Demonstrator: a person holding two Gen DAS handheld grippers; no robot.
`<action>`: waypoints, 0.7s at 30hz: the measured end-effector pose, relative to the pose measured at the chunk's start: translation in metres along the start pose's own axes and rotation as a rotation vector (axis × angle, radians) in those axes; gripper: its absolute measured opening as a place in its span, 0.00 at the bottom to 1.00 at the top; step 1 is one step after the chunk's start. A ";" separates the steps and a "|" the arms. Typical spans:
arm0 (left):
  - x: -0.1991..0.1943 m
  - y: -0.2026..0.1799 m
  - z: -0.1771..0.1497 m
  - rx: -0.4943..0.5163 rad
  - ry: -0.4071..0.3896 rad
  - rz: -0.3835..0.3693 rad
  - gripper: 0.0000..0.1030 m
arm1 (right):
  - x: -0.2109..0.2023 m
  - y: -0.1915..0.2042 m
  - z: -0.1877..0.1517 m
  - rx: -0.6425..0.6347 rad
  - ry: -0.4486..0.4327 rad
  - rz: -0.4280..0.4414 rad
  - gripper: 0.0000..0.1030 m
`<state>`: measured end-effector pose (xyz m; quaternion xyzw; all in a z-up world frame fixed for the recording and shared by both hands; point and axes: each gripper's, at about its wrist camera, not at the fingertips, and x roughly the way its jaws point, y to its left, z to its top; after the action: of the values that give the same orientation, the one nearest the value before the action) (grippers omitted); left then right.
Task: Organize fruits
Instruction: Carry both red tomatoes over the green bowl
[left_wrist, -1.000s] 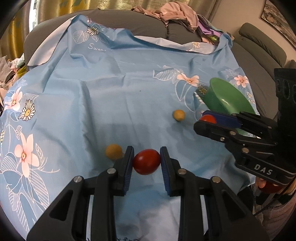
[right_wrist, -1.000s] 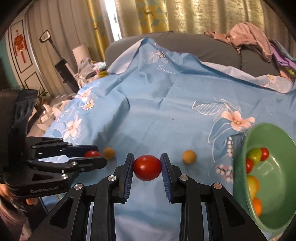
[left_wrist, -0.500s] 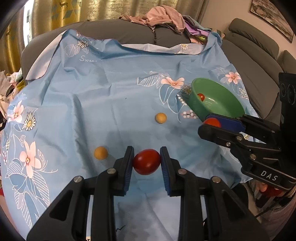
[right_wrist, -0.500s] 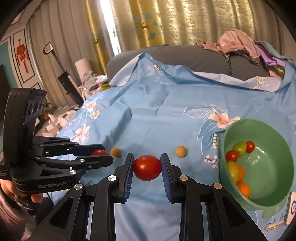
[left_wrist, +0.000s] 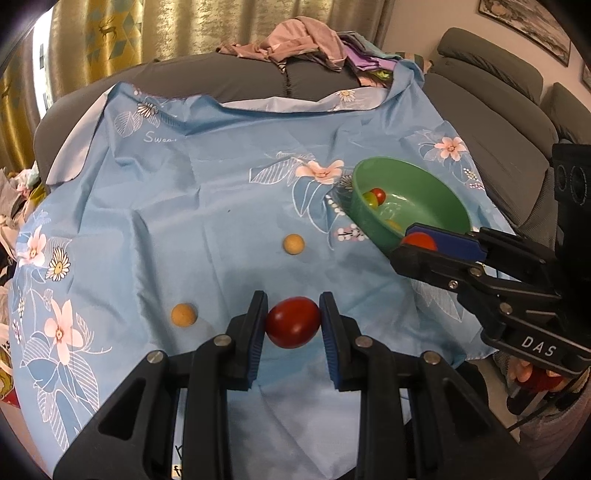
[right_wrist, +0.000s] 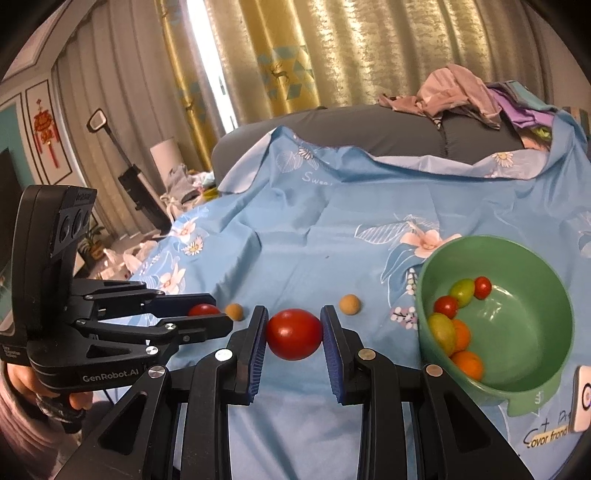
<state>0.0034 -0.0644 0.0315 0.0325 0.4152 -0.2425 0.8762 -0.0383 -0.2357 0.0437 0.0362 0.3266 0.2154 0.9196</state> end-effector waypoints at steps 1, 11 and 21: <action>-0.001 -0.002 0.001 0.004 -0.001 0.000 0.28 | -0.002 -0.001 0.000 0.002 -0.004 0.000 0.30; -0.009 -0.024 0.009 0.053 -0.025 0.005 0.28 | -0.019 -0.009 -0.003 0.021 -0.047 0.006 0.30; -0.002 -0.048 0.021 0.113 -0.020 0.000 0.28 | -0.030 -0.024 -0.007 0.054 -0.074 0.000 0.30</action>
<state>-0.0043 -0.1114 0.0542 0.0793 0.3922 -0.2660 0.8770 -0.0543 -0.2708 0.0504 0.0689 0.2983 0.2051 0.9296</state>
